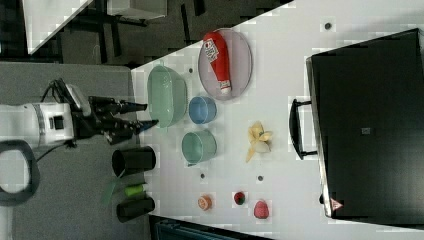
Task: Pick Banana and place it in mug.
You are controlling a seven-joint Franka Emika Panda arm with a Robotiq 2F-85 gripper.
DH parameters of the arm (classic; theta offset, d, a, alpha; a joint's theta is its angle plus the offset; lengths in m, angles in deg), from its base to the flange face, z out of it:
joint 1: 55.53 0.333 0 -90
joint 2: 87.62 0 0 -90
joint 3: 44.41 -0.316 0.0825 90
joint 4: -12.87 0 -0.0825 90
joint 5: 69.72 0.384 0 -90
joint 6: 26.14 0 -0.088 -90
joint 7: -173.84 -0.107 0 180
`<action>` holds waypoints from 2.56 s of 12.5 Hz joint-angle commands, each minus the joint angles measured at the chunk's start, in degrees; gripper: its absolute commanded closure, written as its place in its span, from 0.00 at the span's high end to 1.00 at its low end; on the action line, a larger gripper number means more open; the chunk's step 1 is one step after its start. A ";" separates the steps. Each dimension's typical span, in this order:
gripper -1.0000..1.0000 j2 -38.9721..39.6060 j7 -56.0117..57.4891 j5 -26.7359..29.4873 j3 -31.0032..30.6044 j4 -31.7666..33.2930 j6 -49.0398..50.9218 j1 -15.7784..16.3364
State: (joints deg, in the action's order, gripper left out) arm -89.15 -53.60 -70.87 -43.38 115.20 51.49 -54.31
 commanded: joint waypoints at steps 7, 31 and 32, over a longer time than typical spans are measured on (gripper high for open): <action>1.00 -11.09 2.00 1.27 3.83 14.31 1.99 -0.08; 0.90 24.96 45.31 1.30 2.37 31.25 -44.93 -0.04; 0.76 24.95 45.32 1.31 2.36 31.26 -45.06 -0.04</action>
State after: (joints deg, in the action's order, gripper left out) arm -61.85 -9.98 -69.46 -41.12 147.27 7.18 -54.41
